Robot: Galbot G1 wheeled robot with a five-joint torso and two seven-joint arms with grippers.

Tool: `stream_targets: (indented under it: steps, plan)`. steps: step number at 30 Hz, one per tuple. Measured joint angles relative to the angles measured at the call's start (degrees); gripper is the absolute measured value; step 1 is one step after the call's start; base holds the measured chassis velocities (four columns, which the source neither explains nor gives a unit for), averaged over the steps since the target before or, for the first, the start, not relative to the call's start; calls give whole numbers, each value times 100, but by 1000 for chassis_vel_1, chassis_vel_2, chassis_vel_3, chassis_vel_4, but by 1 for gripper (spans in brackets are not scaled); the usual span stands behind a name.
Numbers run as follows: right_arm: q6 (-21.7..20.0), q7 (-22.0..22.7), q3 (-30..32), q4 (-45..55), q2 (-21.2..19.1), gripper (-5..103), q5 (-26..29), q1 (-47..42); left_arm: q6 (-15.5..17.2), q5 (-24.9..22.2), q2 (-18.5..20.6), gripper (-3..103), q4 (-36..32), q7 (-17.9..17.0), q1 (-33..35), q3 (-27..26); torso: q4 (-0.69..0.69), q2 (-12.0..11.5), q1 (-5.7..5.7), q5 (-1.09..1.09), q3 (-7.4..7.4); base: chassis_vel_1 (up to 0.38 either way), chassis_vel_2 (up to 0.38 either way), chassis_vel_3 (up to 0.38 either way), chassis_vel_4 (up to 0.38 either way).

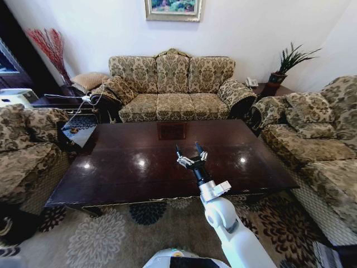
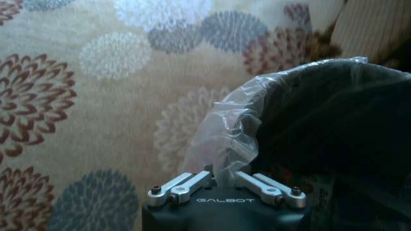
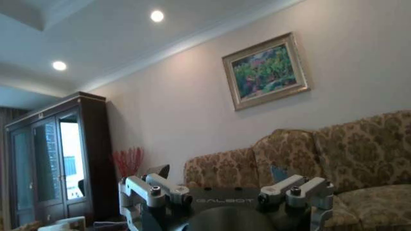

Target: Move to the front of the table and place the trash on the table into the trash bin.

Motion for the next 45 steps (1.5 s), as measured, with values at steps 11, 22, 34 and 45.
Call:
stream_targets:
  steps: [11,22,34,45]
  plan:
    - [75,-74,296,88,-190,100,-198,-508,-141,500,-51,0,1107,467,-899,875,-1,4,-12,4,-4,-11,6,9,-8]
    - [214,-153,494,74,-256,100,-306,-880,-302,740,31,0,2257,775,-1786,1418,0,3,-8,1,-3,0,0,0,0]
    - [168,-63,441,-1,-172,100,-220,-942,-108,851,34,24,2694,1154,-2103,1483,2,3,-8,6,-3,0,0,0,0]
    - [158,20,519,19,-244,100,24,-950,-216,982,-335,68,2512,1190,-2049,1498,1,3,-8,2,-3,0,0,0,0]
